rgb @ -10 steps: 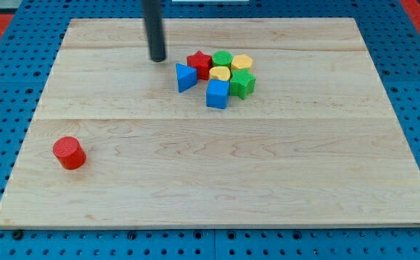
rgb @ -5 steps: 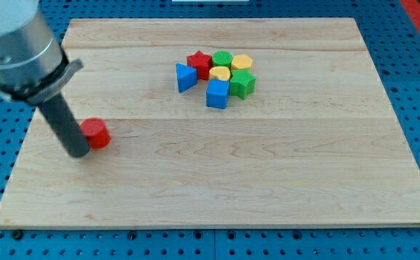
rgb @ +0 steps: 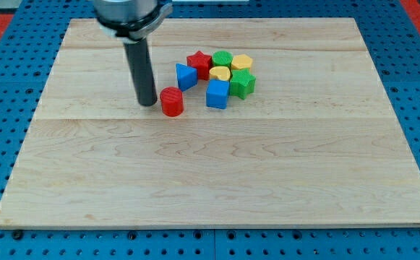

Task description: Push the red circle into the group of blocks

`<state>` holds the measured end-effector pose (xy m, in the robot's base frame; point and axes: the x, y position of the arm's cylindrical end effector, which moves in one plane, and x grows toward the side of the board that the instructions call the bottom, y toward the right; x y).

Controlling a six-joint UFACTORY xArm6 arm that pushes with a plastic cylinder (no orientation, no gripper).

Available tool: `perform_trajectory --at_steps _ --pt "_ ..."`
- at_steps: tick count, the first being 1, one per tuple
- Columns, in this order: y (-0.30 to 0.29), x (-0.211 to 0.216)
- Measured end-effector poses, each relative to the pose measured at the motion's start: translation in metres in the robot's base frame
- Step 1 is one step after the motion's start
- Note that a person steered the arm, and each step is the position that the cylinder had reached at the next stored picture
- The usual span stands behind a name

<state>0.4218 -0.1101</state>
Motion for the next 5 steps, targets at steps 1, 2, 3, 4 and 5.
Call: perform_trajectory --at_steps 1,2,3,4,5 --pt "0.013 0.019" --pt "0.035 -0.009" --pt "0.057 -0.019" --pt "0.071 -0.019" --pt "0.063 -0.008"
